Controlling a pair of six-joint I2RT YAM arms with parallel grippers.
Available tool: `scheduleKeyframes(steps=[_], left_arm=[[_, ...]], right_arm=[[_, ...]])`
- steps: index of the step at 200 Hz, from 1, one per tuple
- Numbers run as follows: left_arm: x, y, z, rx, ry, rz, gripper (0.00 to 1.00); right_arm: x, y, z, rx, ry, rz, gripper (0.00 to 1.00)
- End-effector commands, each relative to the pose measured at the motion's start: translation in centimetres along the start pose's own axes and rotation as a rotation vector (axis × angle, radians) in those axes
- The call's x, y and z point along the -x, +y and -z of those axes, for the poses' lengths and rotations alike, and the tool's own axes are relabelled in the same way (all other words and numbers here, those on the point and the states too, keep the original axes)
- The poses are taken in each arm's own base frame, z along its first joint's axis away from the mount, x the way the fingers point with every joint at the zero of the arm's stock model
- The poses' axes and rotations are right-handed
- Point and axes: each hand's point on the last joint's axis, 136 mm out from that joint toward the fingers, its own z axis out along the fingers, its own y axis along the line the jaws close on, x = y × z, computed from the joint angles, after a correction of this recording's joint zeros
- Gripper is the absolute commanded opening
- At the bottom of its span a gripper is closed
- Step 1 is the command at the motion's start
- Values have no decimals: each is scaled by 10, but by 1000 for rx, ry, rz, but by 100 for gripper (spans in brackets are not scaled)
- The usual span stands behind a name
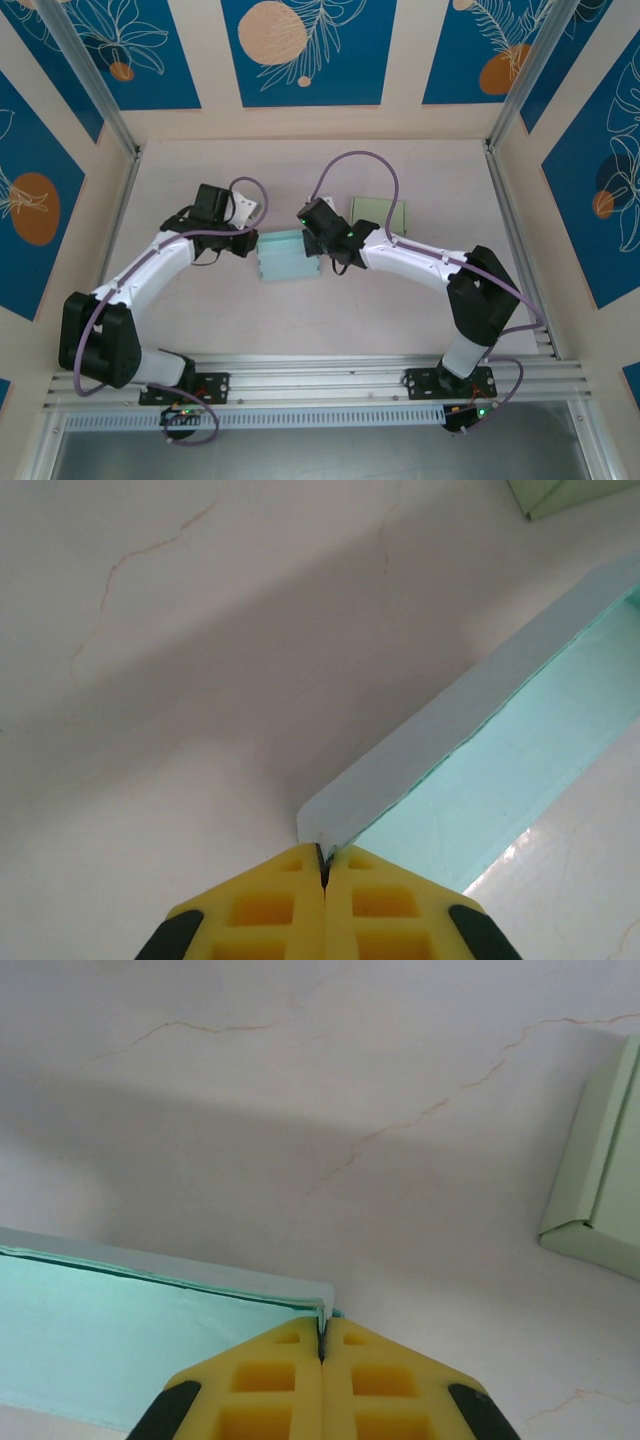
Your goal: Fold the paper box
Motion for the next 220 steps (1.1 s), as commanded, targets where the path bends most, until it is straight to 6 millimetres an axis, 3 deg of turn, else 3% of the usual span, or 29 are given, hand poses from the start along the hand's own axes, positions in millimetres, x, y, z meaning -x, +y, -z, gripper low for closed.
scheduleKeyframes(steps=[1, 31, 75, 132, 220], left_arm=[[27, -8, 5, -15, -121, 52, 0], [41, -12, 6, -34, -188, 101, 0], [46, -17, -1, -64, -216, 173, 0], [40, -14, -14, -73, -212, 254, 0], [23, -3, -27, -25, -200, 292, 0]], right_arm=[[16, 2, 10, -7, -79, 7, 0], [23, 2, 7, -24, -117, 10, 0], [23, 3, -5, -47, -126, 13, 0], [17, 7, -18, -56, -97, 24, 0], [13, 6, -21, -66, -83, 27, 0]])
